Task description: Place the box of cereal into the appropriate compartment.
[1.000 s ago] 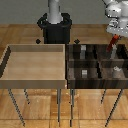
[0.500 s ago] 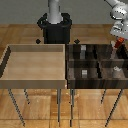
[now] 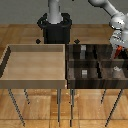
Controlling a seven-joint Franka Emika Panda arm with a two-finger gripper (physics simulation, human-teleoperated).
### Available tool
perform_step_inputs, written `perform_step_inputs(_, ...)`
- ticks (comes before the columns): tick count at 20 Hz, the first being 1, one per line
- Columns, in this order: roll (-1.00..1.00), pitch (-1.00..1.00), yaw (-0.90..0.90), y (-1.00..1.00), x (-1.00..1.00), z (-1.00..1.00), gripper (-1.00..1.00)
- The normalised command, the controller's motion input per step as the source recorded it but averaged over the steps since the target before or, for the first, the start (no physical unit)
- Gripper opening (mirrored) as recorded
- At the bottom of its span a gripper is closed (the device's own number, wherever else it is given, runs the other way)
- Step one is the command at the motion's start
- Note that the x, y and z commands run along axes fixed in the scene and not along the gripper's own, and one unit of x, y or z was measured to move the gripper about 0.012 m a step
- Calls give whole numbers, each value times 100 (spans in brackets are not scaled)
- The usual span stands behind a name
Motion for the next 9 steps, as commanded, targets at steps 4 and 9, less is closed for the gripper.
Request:
perform_step_inputs(4,0,0,0,0,0,0,100)
perform_step_inputs(9,0,0,0,0,0,0,100)
